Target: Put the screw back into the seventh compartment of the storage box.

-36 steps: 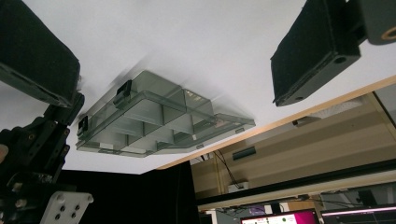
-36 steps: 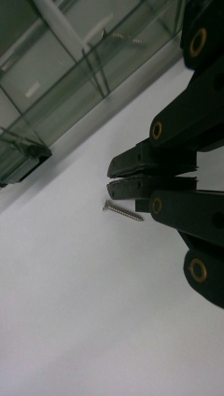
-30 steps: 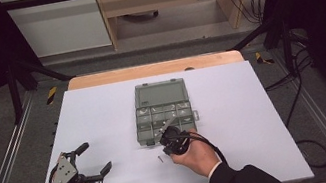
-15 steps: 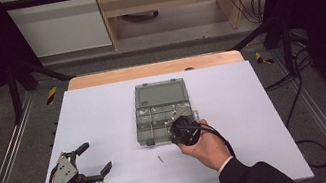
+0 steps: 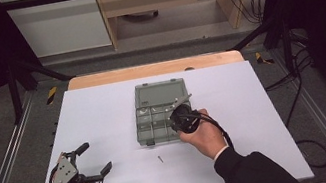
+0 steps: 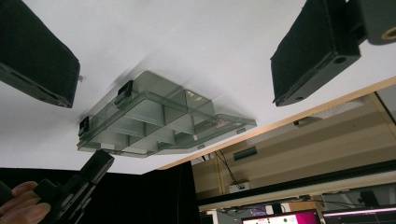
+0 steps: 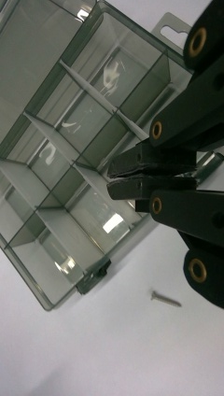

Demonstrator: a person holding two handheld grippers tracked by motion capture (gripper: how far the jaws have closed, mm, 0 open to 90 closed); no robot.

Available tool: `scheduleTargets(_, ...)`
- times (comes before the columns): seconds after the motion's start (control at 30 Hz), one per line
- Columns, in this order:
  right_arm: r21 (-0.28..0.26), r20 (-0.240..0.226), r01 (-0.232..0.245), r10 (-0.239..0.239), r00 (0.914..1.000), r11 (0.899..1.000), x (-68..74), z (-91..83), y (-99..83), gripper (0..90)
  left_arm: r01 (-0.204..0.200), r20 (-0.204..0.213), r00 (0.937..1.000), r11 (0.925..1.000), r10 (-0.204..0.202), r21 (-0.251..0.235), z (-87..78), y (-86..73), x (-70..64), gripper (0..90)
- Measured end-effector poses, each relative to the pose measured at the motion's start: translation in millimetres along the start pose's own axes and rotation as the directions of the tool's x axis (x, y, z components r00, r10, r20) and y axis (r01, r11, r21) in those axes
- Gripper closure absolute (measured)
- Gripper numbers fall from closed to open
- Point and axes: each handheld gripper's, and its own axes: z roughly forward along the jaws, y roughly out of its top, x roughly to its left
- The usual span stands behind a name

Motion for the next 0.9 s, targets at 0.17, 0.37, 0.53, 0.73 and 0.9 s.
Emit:
scheduleTargets(0.17, -0.003, 0.009, -0.007, 0.007, 0.9999, 1.000, -6.1, 5.3, 1.0, 87.7, -0.001, -0.001, 1.0000, 1.0000, 0.001, 0.001, -0.2, 0.0, 0.3, 1.0)
scheduleTargets(0.37, -0.019, 0.017, -0.010, 0.010, 0.9998, 1.000, -9.3, 9.4, 1.7, 75.1, -0.001, 0.000, 1.0000, 1.0000, 0.001, 0.001, 0.0, 0.1, -0.1, 0.9)
scheduleTargets(0.53, -0.054, 0.038, -0.002, 0.004, 0.9993, 0.999, -7.1, 4.1, 2.1, 57.1, -0.002, 0.000, 1.0000, 1.0000, 0.002, 0.002, -0.1, -0.1, 0.2, 0.9)
scheduleTargets(0.73, -0.069, 0.054, 0.019, -0.016, 0.9984, 0.997, 0.5, -3.4, 0.5, 37.2, -0.001, 0.002, 1.0000, 1.0000, 0.001, 0.002, 0.2, 0.0, -0.2, 1.0)
scheduleTargets(0.9, -0.069, 0.059, 0.057, -0.053, 0.9969, 0.996, 6.0, -9.1, -1.0, 23.8, -0.002, 0.001, 1.0000, 1.0000, 0.002, 0.004, 0.3, -0.1, -0.3, 0.9)
